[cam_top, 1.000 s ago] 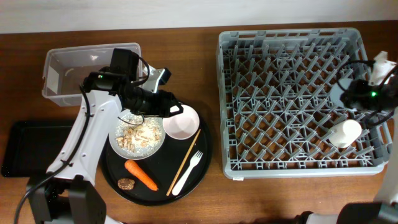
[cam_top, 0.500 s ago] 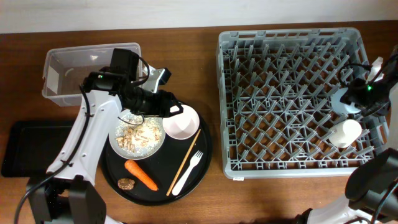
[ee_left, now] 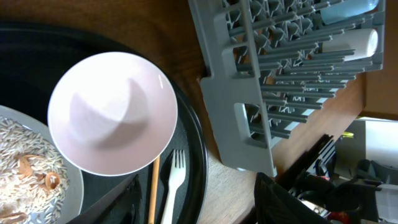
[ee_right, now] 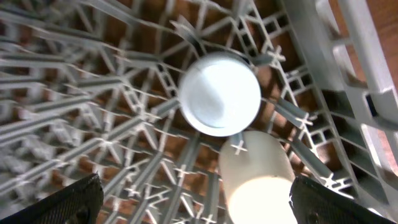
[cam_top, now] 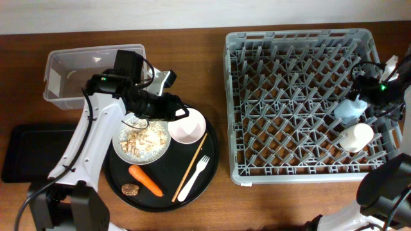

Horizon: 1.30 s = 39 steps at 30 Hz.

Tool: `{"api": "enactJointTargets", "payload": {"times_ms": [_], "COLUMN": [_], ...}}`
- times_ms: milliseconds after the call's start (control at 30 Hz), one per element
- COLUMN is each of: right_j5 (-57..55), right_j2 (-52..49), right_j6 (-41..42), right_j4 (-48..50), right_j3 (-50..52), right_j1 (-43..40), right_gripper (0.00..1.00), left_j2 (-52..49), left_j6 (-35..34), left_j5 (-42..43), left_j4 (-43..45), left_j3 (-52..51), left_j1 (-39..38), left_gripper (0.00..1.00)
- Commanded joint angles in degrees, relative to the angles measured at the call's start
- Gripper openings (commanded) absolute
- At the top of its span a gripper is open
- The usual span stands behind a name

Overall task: Sort waste into correct bins and load items into the dishwasher rack
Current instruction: 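Reach the right gripper to the pink bowl and grasp its rim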

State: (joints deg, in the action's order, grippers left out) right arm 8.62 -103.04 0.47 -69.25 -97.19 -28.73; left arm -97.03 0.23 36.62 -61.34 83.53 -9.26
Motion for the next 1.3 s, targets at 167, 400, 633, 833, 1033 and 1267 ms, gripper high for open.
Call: {"api": "enactJointTargets", "payload": {"times_ms": [167, 400, 633, 833, 1033, 1267], "right_j5": [27.85, 22.18, 5.53, 1.38, -1.07, -6.29], "right_j2": [9.92, 10.73, 9.38, 0.46, -9.49, -19.32], "right_j6": [-12.17, -13.70, -8.07, -1.86, 2.08, 7.58], "right_j4": [-8.57, -11.17, -0.72, 9.05, 13.16, 15.32], "right_j3": [-5.88, -5.55, -5.55, -5.55, -5.57, -5.57], "right_j1": [5.25, 27.52, 51.60, 61.22, 63.43, 63.67], "right_gripper": [0.99, 0.99, 0.99, 1.00, 0.88, 0.72], "left_j2": [1.16, 1.16, 1.53, 1.62, 1.62, 1.62], "left_j6": [0.63, -5.79, -13.11, -16.98, -16.96, -16.96], "left_j5": [-8.87, -25.18, -36.02, -34.58, -34.29, -34.29], "left_j4": [-1.31, -6.14, -13.49, -15.26, -15.08, -14.78], "left_j3": [0.42, 0.31, 0.31, 0.31, 0.31, 0.31], "left_j1": [0.31, 0.35, 7.69, 18.29, 21.09, 21.05], "left_gripper": [0.59, 0.59, 0.67, 0.72, 0.72, 0.72]}}
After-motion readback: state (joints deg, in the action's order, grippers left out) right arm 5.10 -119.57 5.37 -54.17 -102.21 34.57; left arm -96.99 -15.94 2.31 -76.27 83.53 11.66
